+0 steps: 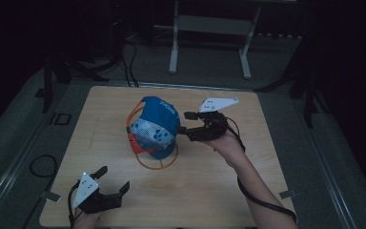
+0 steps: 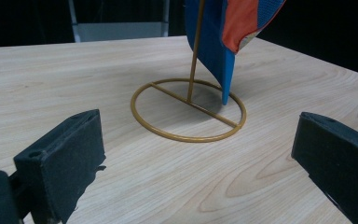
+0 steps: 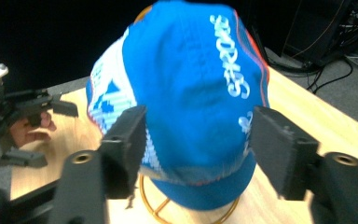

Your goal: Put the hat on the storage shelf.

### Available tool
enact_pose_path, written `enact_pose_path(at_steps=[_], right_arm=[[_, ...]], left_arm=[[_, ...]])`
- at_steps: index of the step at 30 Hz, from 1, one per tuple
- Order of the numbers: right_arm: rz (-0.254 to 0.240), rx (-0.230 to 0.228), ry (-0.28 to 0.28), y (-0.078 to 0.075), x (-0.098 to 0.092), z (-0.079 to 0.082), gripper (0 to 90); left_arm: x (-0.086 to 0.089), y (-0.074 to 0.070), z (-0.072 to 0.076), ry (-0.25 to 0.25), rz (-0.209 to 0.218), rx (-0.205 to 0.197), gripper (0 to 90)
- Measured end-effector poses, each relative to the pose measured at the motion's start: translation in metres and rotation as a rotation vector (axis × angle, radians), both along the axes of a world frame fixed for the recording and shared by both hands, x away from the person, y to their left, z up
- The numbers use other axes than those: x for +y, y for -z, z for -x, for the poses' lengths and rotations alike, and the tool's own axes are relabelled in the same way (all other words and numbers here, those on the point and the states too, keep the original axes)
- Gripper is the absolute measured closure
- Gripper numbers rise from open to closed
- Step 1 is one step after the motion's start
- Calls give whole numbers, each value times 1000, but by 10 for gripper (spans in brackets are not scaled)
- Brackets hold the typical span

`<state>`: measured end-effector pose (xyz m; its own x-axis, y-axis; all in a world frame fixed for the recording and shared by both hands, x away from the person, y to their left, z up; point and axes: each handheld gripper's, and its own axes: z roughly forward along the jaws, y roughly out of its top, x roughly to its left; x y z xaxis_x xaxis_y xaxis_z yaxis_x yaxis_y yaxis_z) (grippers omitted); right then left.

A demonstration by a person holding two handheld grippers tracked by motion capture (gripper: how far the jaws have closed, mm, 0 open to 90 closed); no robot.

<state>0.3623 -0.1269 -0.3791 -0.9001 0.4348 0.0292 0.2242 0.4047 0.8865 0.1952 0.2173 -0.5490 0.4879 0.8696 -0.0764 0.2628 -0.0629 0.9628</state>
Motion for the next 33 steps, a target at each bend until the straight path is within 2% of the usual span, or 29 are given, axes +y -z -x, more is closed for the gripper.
enact_pose_path(at_steps=[3,7,10,13,19,33], right_arm=[[-7,13,-13,9,-6,4,219],[-14,41,-30,23,-14,8,155],[-38,61,-45,36,-19,10,140],[-43,61,-43,48,-25,12,139],[-31,43,-30,69,-37,19,139],[7,60,-32,112,-56,31,141]], left_arm=[[-1,0,0,4,-1,0,28],[-2,1,0,6,2,3,27],[-3,1,-1,11,-3,4,27],[-4,2,-1,13,-1,7,27],[-5,2,-1,19,-5,6,27],[-7,3,-1,31,-8,12,27]])
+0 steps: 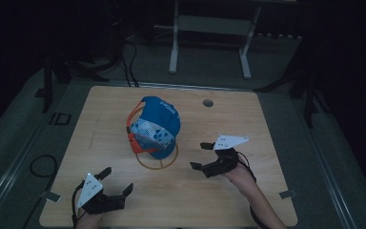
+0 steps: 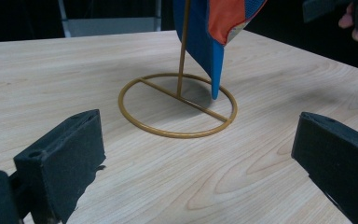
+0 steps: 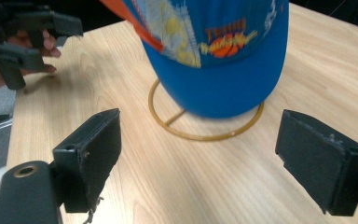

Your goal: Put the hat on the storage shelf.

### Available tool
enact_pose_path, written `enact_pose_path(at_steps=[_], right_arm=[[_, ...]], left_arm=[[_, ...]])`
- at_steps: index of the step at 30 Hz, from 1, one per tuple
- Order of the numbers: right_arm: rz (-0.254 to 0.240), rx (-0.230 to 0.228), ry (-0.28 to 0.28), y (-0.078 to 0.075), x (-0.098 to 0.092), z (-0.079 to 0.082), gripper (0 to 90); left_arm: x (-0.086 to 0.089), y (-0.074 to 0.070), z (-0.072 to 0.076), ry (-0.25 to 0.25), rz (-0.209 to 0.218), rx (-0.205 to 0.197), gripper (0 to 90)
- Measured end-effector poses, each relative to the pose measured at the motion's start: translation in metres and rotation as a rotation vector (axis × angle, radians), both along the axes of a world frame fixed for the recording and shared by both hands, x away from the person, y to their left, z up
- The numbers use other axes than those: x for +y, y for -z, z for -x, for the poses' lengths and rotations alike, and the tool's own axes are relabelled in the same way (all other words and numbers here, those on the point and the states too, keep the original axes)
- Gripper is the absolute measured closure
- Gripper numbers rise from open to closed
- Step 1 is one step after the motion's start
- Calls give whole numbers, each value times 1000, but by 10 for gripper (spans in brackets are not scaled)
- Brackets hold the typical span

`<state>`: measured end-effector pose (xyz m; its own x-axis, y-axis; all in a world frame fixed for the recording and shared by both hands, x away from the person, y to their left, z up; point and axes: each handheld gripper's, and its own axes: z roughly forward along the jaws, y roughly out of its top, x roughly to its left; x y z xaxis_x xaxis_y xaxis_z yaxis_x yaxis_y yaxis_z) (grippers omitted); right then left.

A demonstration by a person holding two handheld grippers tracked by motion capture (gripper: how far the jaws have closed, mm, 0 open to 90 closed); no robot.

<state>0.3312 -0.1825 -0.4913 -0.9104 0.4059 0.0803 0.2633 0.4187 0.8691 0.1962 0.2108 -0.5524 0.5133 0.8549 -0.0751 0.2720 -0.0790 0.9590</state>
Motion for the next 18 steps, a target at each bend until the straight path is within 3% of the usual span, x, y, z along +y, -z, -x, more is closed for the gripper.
enact_pose_path(at_steps=[8,18], right_arm=[[25,33,25,25,-15,5,141],[41,53,54,44,-35,13,146]], left_arm=[[-2,2,-1,11,-4,12,27],[-4,4,-2,28,-8,24,27]])
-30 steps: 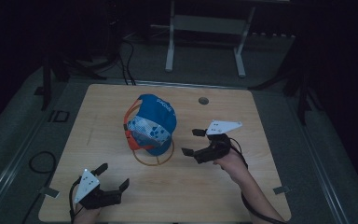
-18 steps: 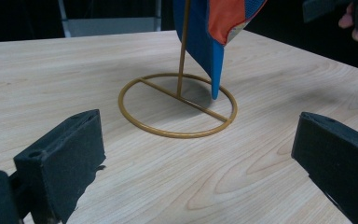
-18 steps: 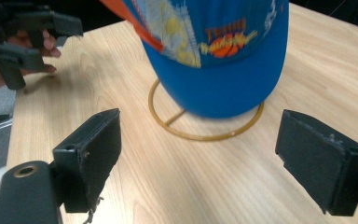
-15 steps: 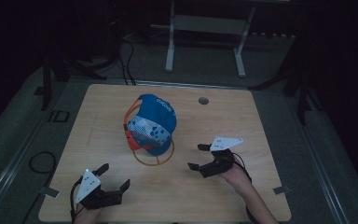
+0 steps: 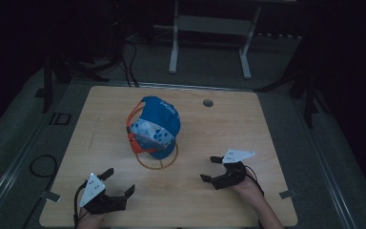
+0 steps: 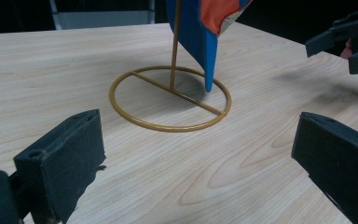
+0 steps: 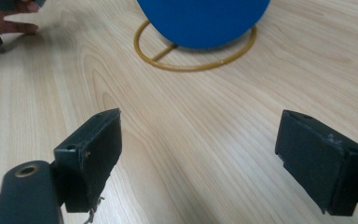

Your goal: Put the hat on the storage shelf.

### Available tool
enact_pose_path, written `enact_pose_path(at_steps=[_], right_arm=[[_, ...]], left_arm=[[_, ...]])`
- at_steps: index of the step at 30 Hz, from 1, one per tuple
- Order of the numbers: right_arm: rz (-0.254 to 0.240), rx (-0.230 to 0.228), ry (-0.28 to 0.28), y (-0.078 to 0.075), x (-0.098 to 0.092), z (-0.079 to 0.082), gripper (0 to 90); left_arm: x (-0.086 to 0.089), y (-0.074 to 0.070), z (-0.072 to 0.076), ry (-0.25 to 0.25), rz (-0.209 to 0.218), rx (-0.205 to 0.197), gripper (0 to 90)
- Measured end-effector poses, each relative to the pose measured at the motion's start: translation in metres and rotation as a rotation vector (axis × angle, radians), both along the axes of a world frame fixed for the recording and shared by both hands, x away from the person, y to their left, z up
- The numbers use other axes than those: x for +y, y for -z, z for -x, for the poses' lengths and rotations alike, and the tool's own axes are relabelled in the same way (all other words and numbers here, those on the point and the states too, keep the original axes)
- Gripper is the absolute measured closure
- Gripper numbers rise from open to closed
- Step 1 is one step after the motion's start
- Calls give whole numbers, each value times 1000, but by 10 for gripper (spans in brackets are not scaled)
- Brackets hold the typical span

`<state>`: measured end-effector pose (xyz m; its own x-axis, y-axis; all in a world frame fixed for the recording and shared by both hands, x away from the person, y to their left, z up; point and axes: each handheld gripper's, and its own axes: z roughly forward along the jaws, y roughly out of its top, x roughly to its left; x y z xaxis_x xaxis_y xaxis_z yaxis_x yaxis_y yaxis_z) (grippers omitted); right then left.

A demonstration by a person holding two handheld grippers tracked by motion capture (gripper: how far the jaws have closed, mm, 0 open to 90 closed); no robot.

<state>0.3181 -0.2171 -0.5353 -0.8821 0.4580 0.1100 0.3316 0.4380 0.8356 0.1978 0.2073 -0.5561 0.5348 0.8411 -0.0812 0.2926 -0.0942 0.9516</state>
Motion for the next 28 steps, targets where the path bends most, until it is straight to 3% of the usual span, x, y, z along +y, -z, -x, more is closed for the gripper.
enact_pose_path(at_steps=[5,19,28], right_arm=[[13,4,12,6,-10,4,147],[63,-51,86,15,-55,19,150],[70,-66,118,18,-65,21,150]], left_arm=[[0,1,0,4,3,5,28],[0,2,0,8,3,10,28],[0,3,0,9,9,14,28]])
